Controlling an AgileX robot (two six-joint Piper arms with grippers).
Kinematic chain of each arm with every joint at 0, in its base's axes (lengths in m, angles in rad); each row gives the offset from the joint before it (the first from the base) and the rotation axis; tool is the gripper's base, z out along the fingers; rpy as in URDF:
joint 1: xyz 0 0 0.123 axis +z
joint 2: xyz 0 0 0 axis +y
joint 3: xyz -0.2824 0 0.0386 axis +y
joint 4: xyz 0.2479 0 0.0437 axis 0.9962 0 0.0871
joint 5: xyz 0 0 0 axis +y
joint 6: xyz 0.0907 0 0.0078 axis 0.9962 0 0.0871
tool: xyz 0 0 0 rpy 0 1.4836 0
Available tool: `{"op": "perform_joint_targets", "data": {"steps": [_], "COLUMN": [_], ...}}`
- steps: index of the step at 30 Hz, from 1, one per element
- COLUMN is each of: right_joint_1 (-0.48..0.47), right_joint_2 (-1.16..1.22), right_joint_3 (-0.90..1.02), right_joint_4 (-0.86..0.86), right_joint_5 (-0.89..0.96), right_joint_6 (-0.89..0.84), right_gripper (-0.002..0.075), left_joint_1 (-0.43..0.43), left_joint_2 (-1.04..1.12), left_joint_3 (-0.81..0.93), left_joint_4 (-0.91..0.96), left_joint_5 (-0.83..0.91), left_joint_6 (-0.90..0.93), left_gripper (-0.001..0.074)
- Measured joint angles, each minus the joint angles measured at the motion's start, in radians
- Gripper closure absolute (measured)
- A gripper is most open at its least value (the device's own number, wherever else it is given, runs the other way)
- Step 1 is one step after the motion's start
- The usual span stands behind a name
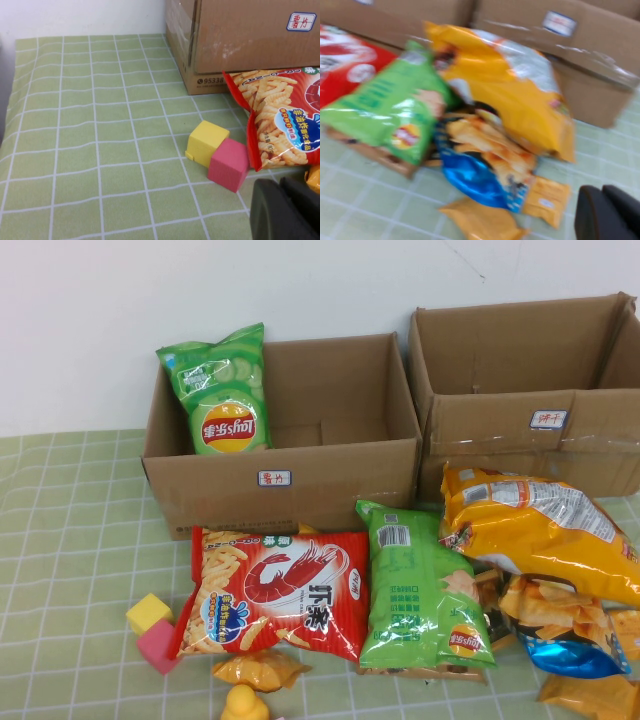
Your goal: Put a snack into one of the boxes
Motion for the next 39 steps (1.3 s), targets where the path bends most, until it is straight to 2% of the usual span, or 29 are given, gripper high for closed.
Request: {"op": "perform_joint_targets", "data": {"steps": [5,10,15,22,39], "right_joint_1": [-0.114,-0.161,-0.172,-0.172,-0.172], "right_joint_2": [-0.049,-0.051,-0.052,-0.052,-0.052], "right_joint_3": [0.110,0.188,0.205,0.207,0.207], "right_joint_4": [-0.002,-0.006,-0.033,-0.037,-0.039], "right_joint_5": [-0.032,-0.061,-0.149,-0.155,-0.157], "right_joint_6": [0.007,0.039,0.131,0.209,0.214], "right_gripper": [0.0728,0.0728,0.0728,0.0728,0.0728], "left_joint_1": [0.000,0.000,0.000,0.000,0.000], "left_joint_2": [0.000,0.000,0.000,0.000,0.000], "left_joint_3": [0.000,0.000,0.000,0.000,0.000], "left_joint_4": [0.000,-0.002,-0.002,-0.002,-0.002], "left_joint_5": [0.000,0.000,0.000,0.000,0.000], "left_joint_6": [-0.003,-0.008,-0.008,-0.008,-0.006], "left_gripper": [0.0737,0.0737,0.0737,0.0737,0.0737]}}
